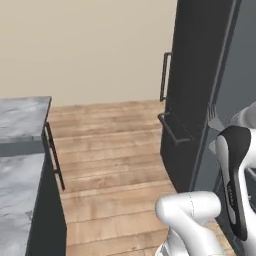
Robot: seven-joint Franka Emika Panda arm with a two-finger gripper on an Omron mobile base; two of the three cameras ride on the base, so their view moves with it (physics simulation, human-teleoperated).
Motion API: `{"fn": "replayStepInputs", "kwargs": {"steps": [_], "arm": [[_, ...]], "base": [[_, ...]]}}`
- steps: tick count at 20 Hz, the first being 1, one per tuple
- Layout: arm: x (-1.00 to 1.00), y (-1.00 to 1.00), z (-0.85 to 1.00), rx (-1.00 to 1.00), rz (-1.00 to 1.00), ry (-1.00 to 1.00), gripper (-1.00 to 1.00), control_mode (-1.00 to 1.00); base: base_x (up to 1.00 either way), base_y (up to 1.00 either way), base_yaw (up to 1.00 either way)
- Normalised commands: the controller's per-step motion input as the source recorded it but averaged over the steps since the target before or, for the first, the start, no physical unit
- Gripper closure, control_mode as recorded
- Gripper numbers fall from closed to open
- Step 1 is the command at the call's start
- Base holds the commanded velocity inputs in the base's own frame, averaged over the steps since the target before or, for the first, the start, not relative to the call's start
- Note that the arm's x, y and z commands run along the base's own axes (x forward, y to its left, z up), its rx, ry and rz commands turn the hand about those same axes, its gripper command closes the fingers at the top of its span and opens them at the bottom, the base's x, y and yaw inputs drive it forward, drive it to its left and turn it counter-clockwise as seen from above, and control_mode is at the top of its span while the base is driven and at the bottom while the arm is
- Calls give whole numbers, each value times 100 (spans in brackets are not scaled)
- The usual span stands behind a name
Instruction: Take the fork and place it on the left side of the plate. Then take the spoon and place it on the right side of the plate. Make sure they're directly next to the plate.
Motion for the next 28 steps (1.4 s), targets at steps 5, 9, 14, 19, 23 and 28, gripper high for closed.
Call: {"fn": "replayStepInputs", "kwargs": {"steps": [5, 9, 14, 19, 23, 28], "arm": [[0, 0, 0, 0, 0, 0, 100, 100], [0, 0, 0, 0, 0, 0, 100, 100], [0, 0, 0, 0, 0, 0, 100, 100], [0, 0, 0, 0, 0, 0, 100, 100], [0, 0, 0, 0, 0, 0, 100, 100], [0, 0, 0, 0, 0, 0, 100, 100]], "base": [[94, 0, 36], [100, 0, 29], [100, -1, 28], [100, 0, 21], [100, 0, 25], [100, 0, 34]]}}
